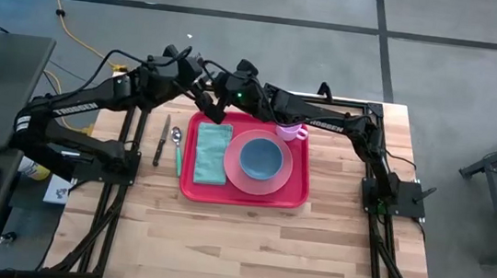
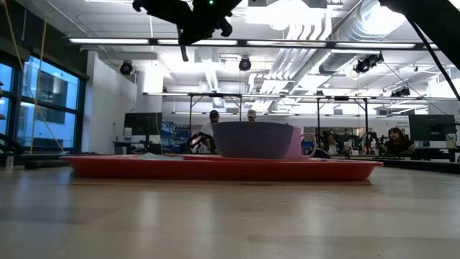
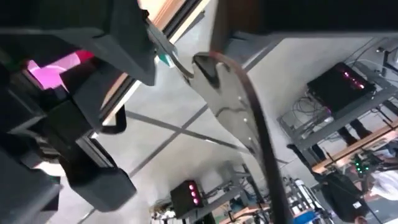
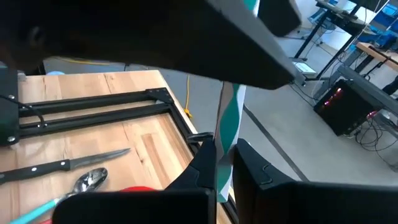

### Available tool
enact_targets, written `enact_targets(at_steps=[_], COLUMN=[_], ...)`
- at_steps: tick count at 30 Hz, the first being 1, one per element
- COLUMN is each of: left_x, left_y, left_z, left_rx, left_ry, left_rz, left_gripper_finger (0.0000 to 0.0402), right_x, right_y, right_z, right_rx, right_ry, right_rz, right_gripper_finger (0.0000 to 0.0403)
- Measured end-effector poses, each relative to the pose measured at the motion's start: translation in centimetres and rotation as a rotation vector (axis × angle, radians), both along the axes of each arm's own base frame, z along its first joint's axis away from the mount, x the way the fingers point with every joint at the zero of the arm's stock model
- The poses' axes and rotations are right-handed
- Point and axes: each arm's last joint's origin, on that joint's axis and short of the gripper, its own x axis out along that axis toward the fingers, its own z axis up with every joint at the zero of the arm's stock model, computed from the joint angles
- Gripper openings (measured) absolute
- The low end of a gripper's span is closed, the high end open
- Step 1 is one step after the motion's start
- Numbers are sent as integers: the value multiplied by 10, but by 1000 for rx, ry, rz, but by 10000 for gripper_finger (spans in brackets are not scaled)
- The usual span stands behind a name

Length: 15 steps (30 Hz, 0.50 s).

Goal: Set up tray
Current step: Put the fork on the blue towel on the tray

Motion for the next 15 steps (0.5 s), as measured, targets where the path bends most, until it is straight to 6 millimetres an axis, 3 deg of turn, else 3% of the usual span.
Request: enact_targets(at_steps=[5,15], left_x=[2,-1], left_y=[-2,-2], left_z=[1,3], left_rx=[16,42], left_ry=[13,36], left_rz=[-69,-71], left_gripper_finger=[35,35], right_x=[0,0], right_y=[0,1], right_z=[1,0], right_rx=[-9,-6], right_ry=[-1,0], right_rz=[4,9], right_gripper_finger=[2,1])
